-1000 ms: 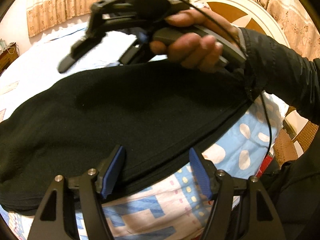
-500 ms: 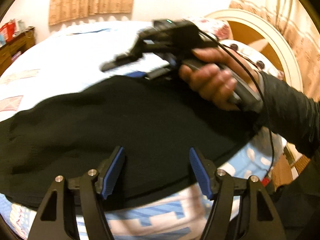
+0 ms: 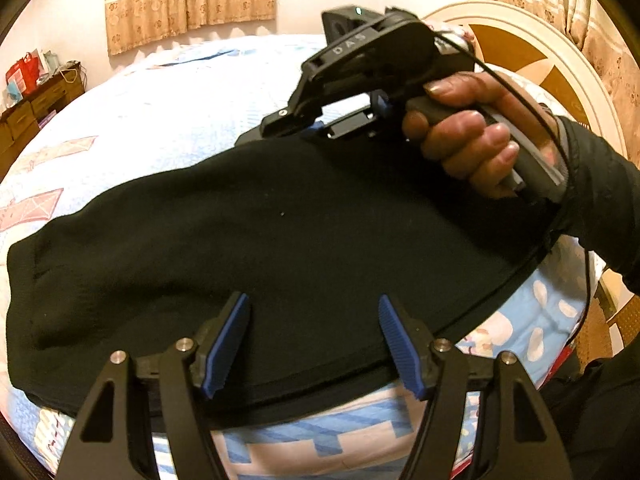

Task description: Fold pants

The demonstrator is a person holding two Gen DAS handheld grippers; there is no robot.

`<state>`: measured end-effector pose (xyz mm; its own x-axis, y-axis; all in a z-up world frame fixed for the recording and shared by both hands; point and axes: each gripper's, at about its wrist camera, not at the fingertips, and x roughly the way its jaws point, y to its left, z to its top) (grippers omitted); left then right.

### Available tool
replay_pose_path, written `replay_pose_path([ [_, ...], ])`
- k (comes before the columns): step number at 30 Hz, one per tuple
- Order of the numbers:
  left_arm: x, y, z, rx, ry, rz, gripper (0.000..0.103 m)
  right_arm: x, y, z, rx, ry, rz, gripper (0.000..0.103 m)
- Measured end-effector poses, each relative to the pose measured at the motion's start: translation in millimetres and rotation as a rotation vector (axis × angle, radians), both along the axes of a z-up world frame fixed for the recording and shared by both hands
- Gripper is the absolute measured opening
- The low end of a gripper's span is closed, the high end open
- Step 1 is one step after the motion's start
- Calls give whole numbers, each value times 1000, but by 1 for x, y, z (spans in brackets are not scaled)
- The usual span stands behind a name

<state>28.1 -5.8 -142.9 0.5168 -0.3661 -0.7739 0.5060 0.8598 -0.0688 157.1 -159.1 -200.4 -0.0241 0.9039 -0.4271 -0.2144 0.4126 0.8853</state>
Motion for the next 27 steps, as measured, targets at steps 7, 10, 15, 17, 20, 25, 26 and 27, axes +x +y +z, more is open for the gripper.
replay_pose_path([
  [7, -1, -8, -3, 46, -12, -38, 70, 0, -11, 34, -96, -184, -101, 5],
  [10, -2, -7, -4, 63, -17, -55, 70, 7, -8, 24, -152, -191, -98, 5],
  [15, 0, -5, -3, 62, -14, -55, 71, 14, -4, 1, -158, -165, -68, 5],
  [17, -3, -3, 0, 57, -11, -43, 71, 12, -8, 8, -156, -172, -67, 10],
  [20, -15, -1, 7, 22, -20, -36, 71, -1, -29, 34, -192, -248, -139, 21],
  [25, -27, -13, -1, 59, 15, -71, 71, -60, -61, 71, -184, -355, -163, 38],
  [26, -30, -18, -5, 88, 14, -77, 71, -79, -66, 70, -179, -355, -158, 38],
  [27, -32, -21, -7, 110, -3, -80, 72, -93, -67, 66, -183, -348, -151, 38],
])
